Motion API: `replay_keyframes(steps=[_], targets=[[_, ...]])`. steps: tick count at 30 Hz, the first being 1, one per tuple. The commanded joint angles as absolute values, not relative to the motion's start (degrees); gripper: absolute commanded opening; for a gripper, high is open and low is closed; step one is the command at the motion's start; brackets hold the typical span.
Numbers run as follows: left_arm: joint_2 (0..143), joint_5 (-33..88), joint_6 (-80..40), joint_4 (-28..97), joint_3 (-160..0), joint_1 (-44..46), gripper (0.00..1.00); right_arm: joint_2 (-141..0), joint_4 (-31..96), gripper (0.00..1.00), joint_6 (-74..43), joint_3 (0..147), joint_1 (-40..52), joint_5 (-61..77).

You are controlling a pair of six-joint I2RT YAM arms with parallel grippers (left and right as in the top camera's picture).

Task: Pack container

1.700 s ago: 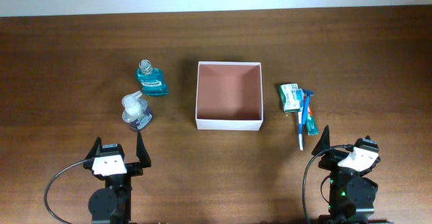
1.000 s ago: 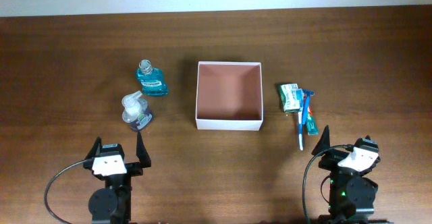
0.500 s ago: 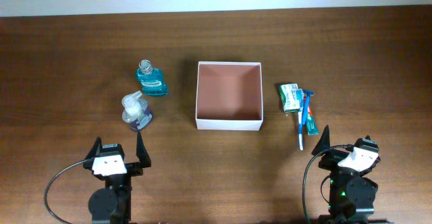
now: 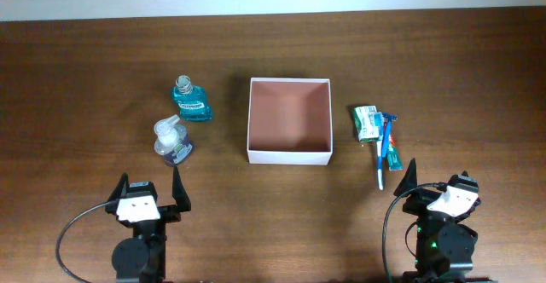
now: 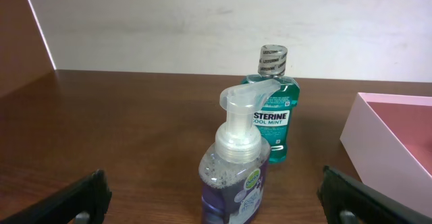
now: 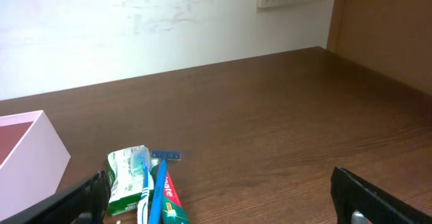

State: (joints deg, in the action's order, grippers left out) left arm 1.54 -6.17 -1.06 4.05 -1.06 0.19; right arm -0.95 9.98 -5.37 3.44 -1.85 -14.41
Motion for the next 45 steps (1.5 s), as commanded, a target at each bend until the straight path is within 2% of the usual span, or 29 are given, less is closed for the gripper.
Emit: replay_keyframes(steps=[1,18,21,26,29,32,34,39,41,45], targets=[[0.99,-5.54,-0.16,4.1,-0.49,-0.16,1.0,-0.84,10.55,0.98,-4.91,3.31,-2.33,-14.11],[0.99,-4.71,-0.38,2.5,-0.54,-0.16,1.0,-0.84,10.55,0.98,-4.91,3.31,-2.33,-14.11],[0.99,9.89,-2.13,3.7,-0.54,-0.16,0.99,-0.84,10.55,0.98,-4.91,3.31,-2.33,-14.11],[0.99,29.89,-2.11,-5.72,-0.54,-0.16,1.0,-0.84,10.55,0.99,-4.91,3.31,-2.33,-14.11],[0.99,37.6,-2.11,-13.39,-0.54,-0.16,1.0,-0.84,10.55,0.98,-4.91,3.31,-2.33,-14.11],[0.99,38.57,-3.6,-15.7,-1.45,-0.19,1.0,-0.84,10.55,0.98,-4.91,3.31,-2.33,-14.09],[1.37,38.48,-3.88,-13.19,-3.31,-0.23,1.0,-0.84,10.55,0.99,-4.91,3.31,-2.33,-14.11],[5.69,29.61,-4.45,2.81,-13.58,-0.23,1.0,-0.84,10.55,0.98,-4.91,3.31,-2.33,-14.11],[11.31,23.03,-3.07,13.19,-23.22,-0.23,1.0,-0.84,10.55,0.98,-4.91,3.31,-2.33,-14.11],[23.35,21.45,4.49,26.48,-39.94,-0.23,0.99,-0.84,10.55,0.99,-4.91,3.31,-2.33,-14.11]])
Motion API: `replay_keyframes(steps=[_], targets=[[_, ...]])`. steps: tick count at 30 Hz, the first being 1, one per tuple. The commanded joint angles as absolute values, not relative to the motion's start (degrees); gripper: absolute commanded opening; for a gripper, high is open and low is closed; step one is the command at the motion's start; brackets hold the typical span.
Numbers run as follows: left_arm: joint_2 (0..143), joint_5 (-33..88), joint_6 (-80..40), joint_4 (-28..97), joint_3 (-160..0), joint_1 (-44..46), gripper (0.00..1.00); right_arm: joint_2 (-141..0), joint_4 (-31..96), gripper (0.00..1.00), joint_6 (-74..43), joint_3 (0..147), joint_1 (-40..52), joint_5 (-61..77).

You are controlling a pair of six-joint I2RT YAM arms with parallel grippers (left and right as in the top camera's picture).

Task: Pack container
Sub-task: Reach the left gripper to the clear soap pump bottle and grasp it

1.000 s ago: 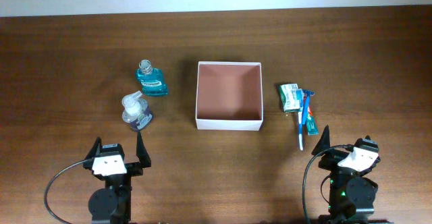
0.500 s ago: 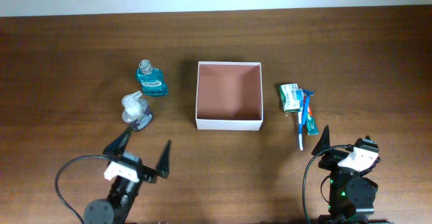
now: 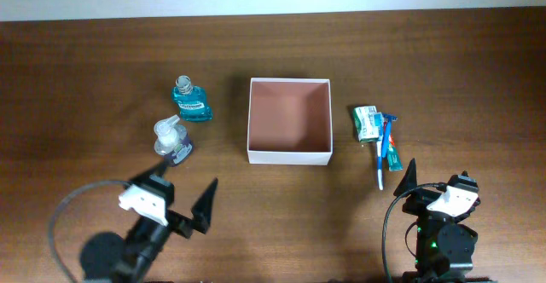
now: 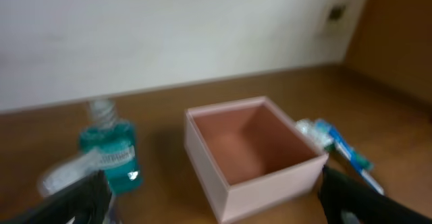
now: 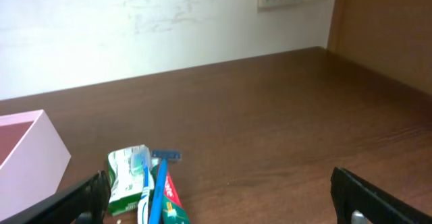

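The open pink box [image 3: 290, 151] stands mid-table, its inside bare [image 4: 253, 146]. Left of it are a teal mouthwash bottle [image 3: 193, 101] [image 4: 108, 153] and a clear soap pump bottle [image 3: 173, 140], blurred in the left wrist view [image 4: 64, 173]. Right of the box lie a green packet [image 3: 368, 123] [image 5: 127, 173], a toothbrush [image 3: 381, 159] [image 5: 144, 183], a blue razor [image 5: 162, 173] and a toothpaste tube [image 3: 393, 156] [image 5: 172, 207]. My left gripper [image 3: 181, 193] [image 4: 216, 210] is open near the soap, angled toward the box. My right gripper [image 3: 437, 181] [image 5: 223, 204] is open, near the toiletries.
A white wall runs along the table's far edge. In the right wrist view, a thermostat panel hangs on that wall. Bare wood lies between both grippers and the box.
My left arm has swung to the right: its wrist view faced the soap pump and mouthwash, and now faces the pink box. The right arm and all objects are unmoved.
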State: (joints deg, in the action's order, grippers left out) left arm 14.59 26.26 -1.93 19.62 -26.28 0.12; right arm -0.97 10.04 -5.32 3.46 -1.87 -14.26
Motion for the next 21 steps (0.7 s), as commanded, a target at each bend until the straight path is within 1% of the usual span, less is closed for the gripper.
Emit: replay_keyframes(steps=[1,5,9,18,21], targets=[[26.0,21.26,5.41,29.41,-43.59,-0.23,1.0,-0.84,10.55,0.98,-4.91,3.31,-2.33,-14.11],[36.25,21.37,6.31,41.34,-58.22,-0.19,1.0,-0.84,10.55,0.98,-4.91,3.31,-2.33,-14.11],[41.01,21.82,6.31,48.18,-65.45,-0.16,1.0,-0.84,10.55,0.98,-4.91,3.31,-2.33,-14.11],[41.52,22.72,6.37,50.09,-66.06,-0.16,0.99,-0.84,10.52,0.99,-4.91,3.31,-2.33,-14.11],[42.09,15.73,7.01,51.4,-65.89,-0.19,1.0,-0.84,10.55,0.98,-4.91,3.31,-2.33,-14.09]])
